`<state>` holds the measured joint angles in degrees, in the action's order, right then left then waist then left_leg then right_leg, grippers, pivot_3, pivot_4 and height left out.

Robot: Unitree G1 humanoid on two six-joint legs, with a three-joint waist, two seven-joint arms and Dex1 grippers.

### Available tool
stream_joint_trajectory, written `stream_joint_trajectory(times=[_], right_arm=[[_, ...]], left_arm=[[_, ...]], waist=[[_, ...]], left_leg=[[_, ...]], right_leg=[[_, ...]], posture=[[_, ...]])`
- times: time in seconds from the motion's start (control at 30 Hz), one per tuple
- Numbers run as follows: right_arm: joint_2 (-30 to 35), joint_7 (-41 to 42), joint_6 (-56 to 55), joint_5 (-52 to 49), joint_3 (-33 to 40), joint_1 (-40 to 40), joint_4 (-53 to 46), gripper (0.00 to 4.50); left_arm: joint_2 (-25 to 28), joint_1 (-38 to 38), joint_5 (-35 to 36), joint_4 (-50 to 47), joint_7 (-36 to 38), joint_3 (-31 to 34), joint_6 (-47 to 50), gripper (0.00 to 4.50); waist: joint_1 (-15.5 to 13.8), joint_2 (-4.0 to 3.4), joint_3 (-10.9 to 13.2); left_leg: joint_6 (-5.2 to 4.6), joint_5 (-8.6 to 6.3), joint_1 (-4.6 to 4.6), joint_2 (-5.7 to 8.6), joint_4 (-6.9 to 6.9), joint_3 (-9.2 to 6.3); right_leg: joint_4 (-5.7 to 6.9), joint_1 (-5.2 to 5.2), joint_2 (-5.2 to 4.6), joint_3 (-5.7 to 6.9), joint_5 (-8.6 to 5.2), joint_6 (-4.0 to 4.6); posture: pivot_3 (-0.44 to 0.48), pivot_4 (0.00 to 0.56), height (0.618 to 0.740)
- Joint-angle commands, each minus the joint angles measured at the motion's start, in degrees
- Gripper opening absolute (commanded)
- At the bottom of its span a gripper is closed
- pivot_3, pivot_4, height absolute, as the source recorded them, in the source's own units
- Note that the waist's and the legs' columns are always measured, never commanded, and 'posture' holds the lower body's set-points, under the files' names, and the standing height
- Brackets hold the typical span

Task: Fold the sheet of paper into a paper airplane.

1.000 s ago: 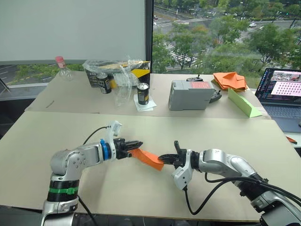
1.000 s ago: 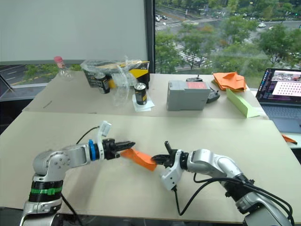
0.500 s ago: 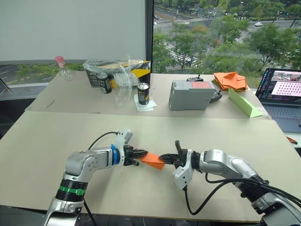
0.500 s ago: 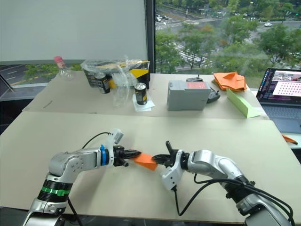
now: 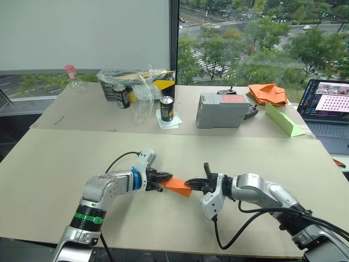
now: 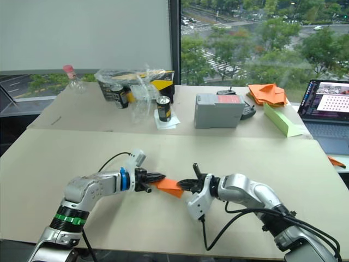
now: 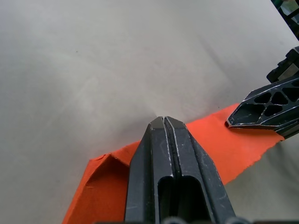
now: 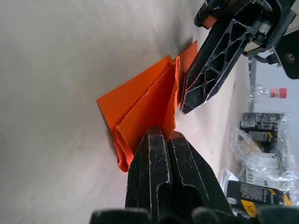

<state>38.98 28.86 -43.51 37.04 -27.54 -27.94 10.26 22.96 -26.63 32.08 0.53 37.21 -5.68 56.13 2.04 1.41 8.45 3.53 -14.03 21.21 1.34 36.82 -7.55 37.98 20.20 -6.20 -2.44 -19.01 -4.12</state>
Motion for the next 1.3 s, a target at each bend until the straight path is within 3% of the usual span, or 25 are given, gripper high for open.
stream_joint_trajectory(times=[0.03, 0.33, 0.53, 0.67, 0.7, 0.97, 1.3], right_arm=[[1.0, 4.3, 0.5, -3.6, -1.0, 2.9, 0.0, 0.30], [-0.2, 9.8, 5.1, -15.8, 1.0, 6.1, -2.3, 3.32], [1.6, 23.1, 19.1, -36.5, 3.4, 10.1, -10.9, 3.32], [0.7, 26.7, 31.9, -46.1, 6.2, 11.0, -16.8, 3.32], [0.1, 26.7, 35.4, -48.1, 7.0, 10.9, -18.2, 2.79], [-7.8, 20.7, 61.3, -61.1, 12.9, 7.8, -25.5, 0.04], [-12.2, 14.1, 65.5, -50.7, 7.9, 7.3, -24.8, 0.02]], left_arm=[[0.1, 0.6, -1.6, 0.5, -0.1, -1.0, 0.0, 0.00], [0.0, 0.5, -1.8, 0.3, 0.4, -0.9, 0.7, 0.00], [0.1, 0.4, -1.9, 0.4, 0.4, -0.7, 1.0, 0.00], [0.2, 0.4, -2.0, 0.4, 0.4, -0.7, 1.0, 0.00], [0.2, 0.5, -2.0, 0.4, 0.4, -0.7, 1.0, 0.00], [0.0, 0.4, -2.1, 0.4, 0.4, -0.7, 1.0, 0.00], [-0.2, 0.5, -2.0, 0.1, 0.0, -0.4, 1.2, 0.00]], waist=[[-0.1, 0.00, 0.0], [0.3, -0.01, 0.0], [0.3, -0.01, 0.0], [0.2, -0.01, 0.0], [0.3, -0.01, 0.0], [0.2, -0.01, 0.0], [0.3, -0.01, 0.0]], left_leg=[[-0.01, -0.01, 0.00, 0.00, 0.00, 0.00], [-0.39, -0.22, -0.03, -0.01, 0.00, 0.01], [-0.44, -0.25, -0.02, -0.02, 0.01, 0.00], [-0.49, -0.28, -0.02, -0.02, 0.01, -0.01], [-0.49, -0.28, -0.02, -0.02, 0.01, -0.01], [-0.51, -0.29, 0.00, -0.02, 0.01, -0.05], [-0.52, -0.30, 0.02, -0.01, 0.00, -0.06]], right_leg=[[-0.01, -0.01, 0.00, 0.00, 0.00, 0.00], [0.01, -0.01, -0.01, 0.00, 0.00, 0.00], [0.01, -0.03, -0.01, 0.01, 0.00, 0.00], [0.00, -0.02, 0.00, 0.01, 0.00, 0.00], [0.01, -0.01, 0.00, 0.01, 0.00, 0.00], [0.02, 0.03, 0.01, 0.02, 0.00, 0.00], [0.07, 0.12, 0.00, 0.02, -0.01, -0.01]], posture=[[0.000, 0.150, 0.740], [0.000, 0.150, 0.740], [0.000, 0.150, 0.740], [0.000, 0.150, 0.740], [0.000, 0.150, 0.740], [0.000, 0.150, 0.740], [0.000, 0.150, 0.740]])
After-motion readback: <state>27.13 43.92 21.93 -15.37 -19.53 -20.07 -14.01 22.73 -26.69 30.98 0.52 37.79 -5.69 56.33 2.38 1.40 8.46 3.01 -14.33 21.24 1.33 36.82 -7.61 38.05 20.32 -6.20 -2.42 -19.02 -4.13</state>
